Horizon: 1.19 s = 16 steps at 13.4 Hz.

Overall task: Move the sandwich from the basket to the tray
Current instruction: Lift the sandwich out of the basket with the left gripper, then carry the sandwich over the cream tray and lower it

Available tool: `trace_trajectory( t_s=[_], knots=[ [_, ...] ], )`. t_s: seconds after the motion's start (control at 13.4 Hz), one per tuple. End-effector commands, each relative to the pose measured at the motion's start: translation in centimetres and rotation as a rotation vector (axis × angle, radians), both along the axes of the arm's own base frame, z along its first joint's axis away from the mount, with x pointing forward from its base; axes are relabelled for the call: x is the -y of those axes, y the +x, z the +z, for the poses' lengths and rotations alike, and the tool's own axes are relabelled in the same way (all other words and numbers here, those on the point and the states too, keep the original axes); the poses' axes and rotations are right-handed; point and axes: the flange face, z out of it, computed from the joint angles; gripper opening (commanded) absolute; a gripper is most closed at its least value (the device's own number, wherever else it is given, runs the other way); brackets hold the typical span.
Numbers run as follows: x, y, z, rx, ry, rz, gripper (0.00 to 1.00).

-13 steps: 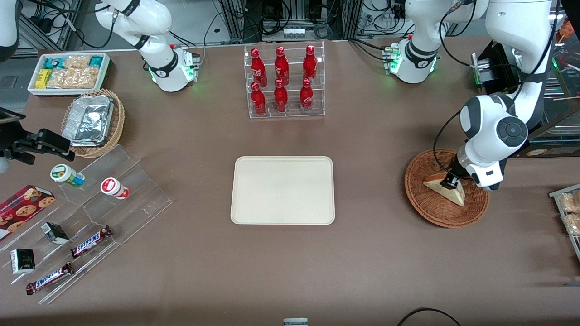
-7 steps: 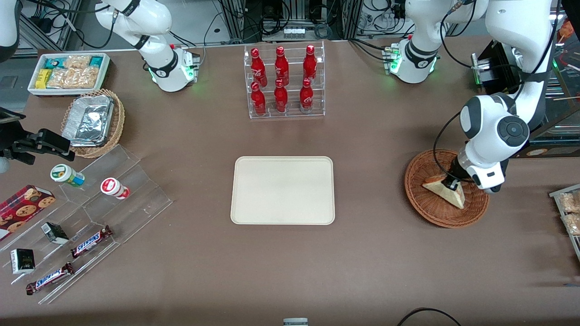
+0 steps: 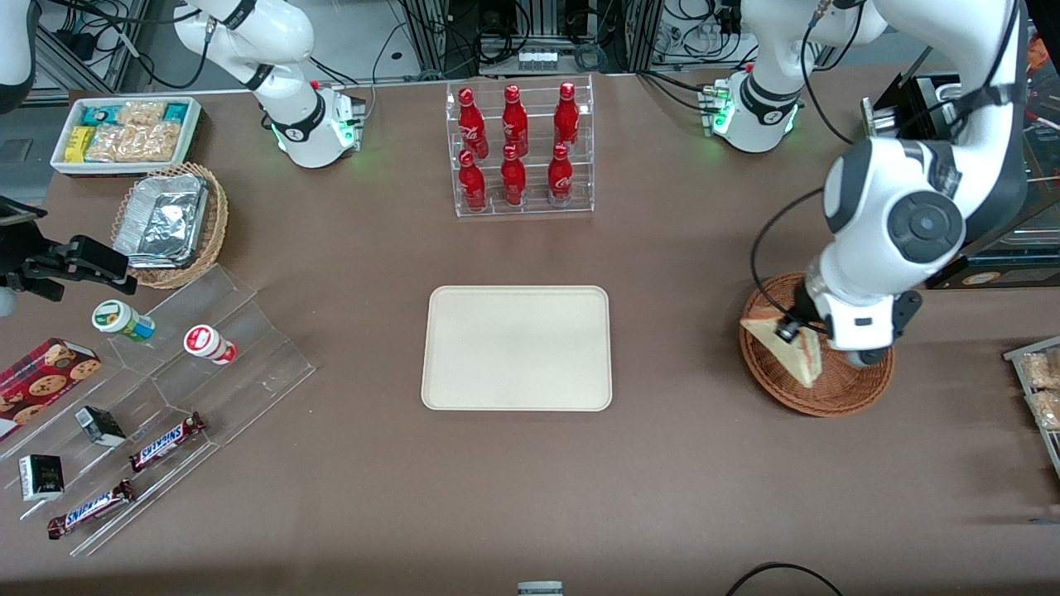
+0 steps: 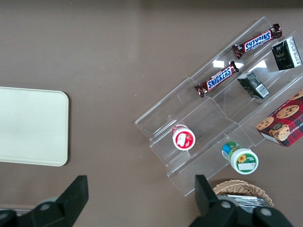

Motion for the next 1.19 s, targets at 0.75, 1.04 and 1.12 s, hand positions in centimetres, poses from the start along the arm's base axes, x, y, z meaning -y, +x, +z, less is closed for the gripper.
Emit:
trace_trajectory(
  t_s=[0.75, 1.04, 1.12],
  knots=[
    [28.1, -8.5, -0.7, 0.144, 0.000, -0.506, 0.00],
    [32.6, -9.2, -8.3, 0.170, -0.010, -0.578, 0.00],
    [33.6, -10.2, -10.1, 0.150, 0.007, -0.602, 0.00]
  ],
)
